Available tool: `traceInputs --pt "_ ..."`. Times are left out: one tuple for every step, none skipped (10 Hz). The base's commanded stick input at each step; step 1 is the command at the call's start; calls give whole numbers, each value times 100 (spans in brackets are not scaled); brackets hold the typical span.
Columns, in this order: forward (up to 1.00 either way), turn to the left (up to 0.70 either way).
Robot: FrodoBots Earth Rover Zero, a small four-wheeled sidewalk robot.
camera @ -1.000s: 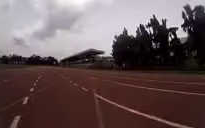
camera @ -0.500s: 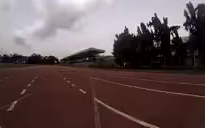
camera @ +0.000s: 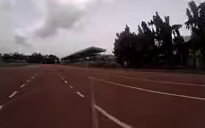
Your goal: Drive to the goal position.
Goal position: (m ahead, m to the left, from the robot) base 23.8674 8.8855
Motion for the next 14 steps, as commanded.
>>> traceInputs --pt "70 0" --pt "70 0" --pt "70 0" --pt "70 0" --pt "70 0" --pt "70 0" --pt "70 0" --pt "70 0" --pt "70 0" --pt "70 0" --pt "70 0" --pt "70 0" --pt "70 0" --pt "70 0"
